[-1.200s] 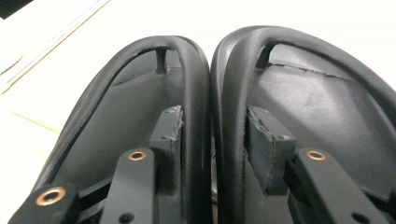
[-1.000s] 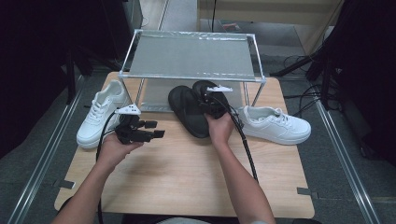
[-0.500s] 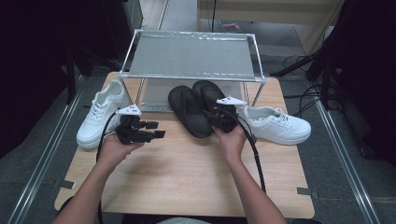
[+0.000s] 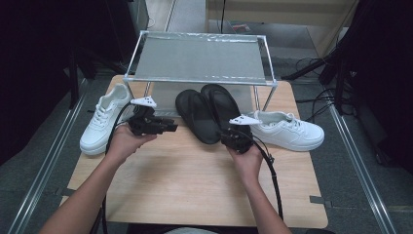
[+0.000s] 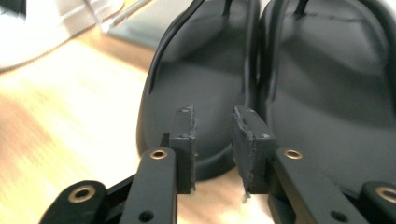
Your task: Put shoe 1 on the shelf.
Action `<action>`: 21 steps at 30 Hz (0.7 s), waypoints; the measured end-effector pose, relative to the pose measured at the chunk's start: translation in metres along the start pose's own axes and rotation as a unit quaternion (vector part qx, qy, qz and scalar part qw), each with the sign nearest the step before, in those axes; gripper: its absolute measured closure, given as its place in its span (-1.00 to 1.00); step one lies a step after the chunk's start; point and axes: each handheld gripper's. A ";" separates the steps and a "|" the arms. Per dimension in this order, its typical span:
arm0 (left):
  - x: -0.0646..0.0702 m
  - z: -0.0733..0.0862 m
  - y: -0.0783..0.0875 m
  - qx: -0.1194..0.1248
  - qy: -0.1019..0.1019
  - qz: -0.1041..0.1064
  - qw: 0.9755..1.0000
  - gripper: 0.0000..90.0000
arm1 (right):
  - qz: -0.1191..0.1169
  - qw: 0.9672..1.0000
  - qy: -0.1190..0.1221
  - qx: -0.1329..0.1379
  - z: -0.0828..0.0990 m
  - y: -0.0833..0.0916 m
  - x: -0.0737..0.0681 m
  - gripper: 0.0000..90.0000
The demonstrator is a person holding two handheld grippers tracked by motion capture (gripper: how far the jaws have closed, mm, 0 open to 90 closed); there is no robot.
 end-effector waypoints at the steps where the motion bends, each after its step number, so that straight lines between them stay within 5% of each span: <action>1: -0.002 -0.006 0.000 0.002 0.006 -0.001 1.000 0.63 | -0.003 1.000 0.003 -0.003 0.002 0.000 -0.001 0.65; 5: -0.007 -0.031 0.001 0.020 0.001 0.008 1.000 0.89 | -0.024 1.000 -0.004 -0.004 0.007 0.002 -0.001 0.69; 12: -0.013 -0.070 0.001 0.006 -0.030 -0.006 1.000 0.98 | -0.034 0.999 0.001 -0.006 0.016 0.006 -0.005 1.00; 16: -0.019 -0.092 0.001 -0.002 -0.029 0.013 0.999 1.00 | -0.041 0.999 -0.008 -0.015 0.021 0.008 -0.005 1.00; 21: -0.023 -0.124 0.004 0.003 -0.048 -0.007 0.999 1.00 | -0.044 0.999 -0.005 -0.017 0.029 0.009 -0.006 1.00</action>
Point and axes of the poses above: each handheld gripper's, and its own axes: y roughly backward along the jaws, z roughly out of its underside, x roughly to its right, and after that the axes turned 7 degrees about z, right-handed
